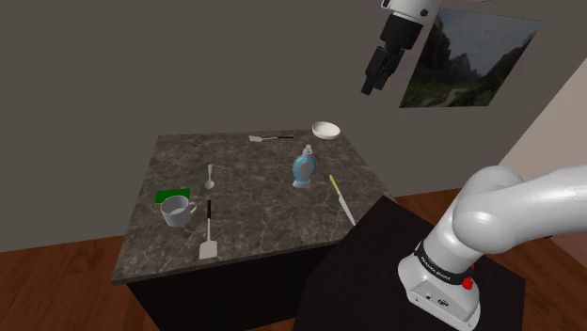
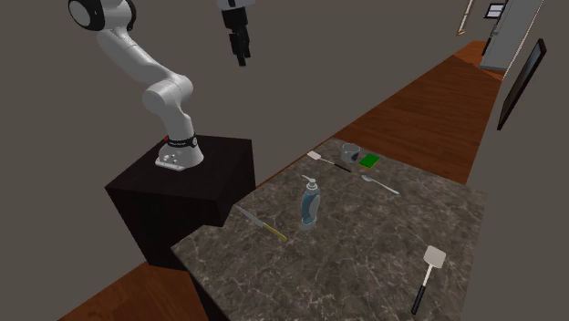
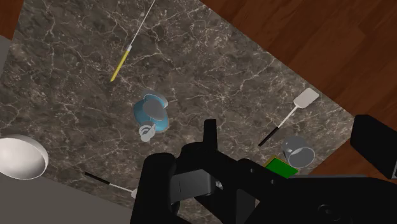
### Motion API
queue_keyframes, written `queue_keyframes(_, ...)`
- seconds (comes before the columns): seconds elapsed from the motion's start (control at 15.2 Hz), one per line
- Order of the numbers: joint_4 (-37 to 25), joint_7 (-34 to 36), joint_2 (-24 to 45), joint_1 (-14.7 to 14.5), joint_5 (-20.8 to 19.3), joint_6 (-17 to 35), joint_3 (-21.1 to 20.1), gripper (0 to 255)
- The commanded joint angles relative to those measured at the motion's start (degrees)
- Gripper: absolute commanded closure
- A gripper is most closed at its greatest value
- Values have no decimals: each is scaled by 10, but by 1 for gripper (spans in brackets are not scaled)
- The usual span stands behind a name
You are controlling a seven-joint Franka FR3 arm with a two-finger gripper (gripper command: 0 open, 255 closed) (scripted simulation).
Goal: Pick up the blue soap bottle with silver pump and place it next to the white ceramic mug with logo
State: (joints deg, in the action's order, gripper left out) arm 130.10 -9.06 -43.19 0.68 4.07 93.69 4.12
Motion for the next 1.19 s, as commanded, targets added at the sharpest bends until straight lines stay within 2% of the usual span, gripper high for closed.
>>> queue_keyframes(0.0,0,0,0,0,0,0,0,0)
queue_keyframes(0.59,43,-23,122,10,-10,156,25,0)
queue_keyframes(1.12,31,-47,267,15,-2,281,50,0)
